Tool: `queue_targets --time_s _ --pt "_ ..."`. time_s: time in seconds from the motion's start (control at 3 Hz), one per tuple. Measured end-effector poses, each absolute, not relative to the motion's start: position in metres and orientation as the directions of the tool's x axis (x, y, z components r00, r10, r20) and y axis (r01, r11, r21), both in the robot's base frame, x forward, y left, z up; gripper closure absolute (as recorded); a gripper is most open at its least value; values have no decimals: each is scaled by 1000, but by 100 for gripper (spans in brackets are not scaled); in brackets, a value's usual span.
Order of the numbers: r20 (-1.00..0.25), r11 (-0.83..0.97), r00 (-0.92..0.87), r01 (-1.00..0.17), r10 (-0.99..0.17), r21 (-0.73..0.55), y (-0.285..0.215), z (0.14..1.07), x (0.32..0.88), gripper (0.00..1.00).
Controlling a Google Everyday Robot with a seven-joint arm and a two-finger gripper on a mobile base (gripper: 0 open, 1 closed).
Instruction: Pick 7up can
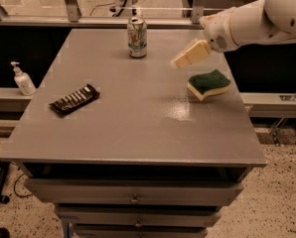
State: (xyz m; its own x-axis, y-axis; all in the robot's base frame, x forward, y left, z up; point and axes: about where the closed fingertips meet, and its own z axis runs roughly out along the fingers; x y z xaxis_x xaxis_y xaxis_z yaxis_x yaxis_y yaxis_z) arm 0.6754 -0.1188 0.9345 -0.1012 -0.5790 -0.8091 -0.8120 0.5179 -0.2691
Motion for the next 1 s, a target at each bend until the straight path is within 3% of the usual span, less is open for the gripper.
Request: queue_targets --time_s 1.0 --pt "-887 570 -42 -780 -459 -258 -58 913 750 0"
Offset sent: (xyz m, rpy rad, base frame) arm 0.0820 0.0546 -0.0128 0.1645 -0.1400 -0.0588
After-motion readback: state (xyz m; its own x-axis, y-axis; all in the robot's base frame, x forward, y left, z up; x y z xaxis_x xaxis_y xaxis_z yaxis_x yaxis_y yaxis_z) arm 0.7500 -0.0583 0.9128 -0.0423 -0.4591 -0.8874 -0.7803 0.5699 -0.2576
